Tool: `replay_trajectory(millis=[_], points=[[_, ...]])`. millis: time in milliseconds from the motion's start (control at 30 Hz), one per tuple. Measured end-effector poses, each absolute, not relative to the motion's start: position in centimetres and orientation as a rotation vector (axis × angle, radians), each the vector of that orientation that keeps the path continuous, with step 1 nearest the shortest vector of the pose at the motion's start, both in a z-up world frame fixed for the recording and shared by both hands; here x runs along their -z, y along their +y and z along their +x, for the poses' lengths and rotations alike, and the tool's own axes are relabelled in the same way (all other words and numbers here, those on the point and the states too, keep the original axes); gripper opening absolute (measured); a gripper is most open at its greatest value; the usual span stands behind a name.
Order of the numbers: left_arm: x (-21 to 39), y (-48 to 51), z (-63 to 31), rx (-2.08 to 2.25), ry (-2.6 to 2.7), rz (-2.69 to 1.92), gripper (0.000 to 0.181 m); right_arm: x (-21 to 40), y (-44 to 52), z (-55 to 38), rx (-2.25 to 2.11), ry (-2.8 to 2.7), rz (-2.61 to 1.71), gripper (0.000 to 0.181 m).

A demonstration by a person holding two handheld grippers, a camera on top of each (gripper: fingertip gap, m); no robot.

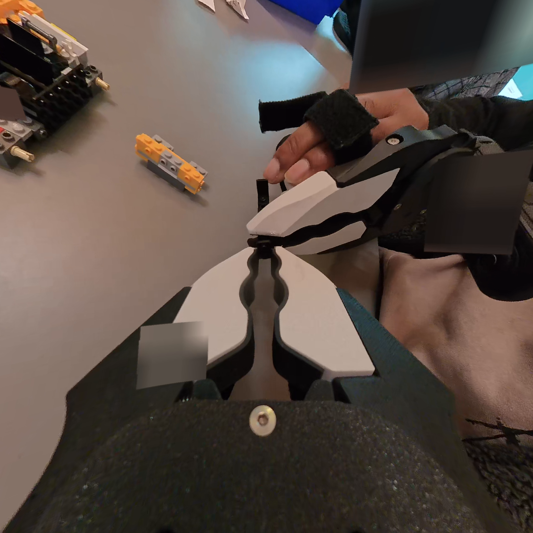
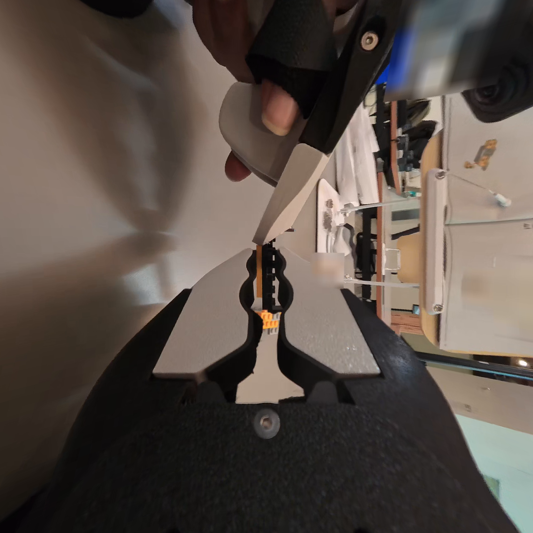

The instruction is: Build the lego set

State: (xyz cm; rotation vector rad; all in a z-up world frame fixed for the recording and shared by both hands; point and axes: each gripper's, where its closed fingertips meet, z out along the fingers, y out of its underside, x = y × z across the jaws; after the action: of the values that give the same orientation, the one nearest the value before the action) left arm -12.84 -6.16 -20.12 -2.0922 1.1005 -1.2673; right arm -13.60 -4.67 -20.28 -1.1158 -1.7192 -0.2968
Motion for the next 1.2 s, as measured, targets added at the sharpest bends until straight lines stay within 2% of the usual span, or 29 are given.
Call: replay_trajectory(millis=[600,867,1100,1200], points=[[21.1,-5.9,-13.1,1.24,1.099,-2.12,0.008,21.3,-4.4,-13.6,0.243,-1.69,-1.156,0.011],[19.8,-5.4,-13.0,1.224,1.102,-2.008,0.008,19.9,-4.1,-13.6,0.161,-1.598,-1.176,0.012],[18.6,-4.0,-14.5,0.957,1.229,-1.73,0.008,14.5,-3.8,-11.2,-0.321,-1.36,-1.317,0.026],[18.3,-4.2,-14.5,0.884,1.287,-1.622,0.008,15.7,-3.1,-9.9,-0.496,-1.39,-1.464,0.034]])
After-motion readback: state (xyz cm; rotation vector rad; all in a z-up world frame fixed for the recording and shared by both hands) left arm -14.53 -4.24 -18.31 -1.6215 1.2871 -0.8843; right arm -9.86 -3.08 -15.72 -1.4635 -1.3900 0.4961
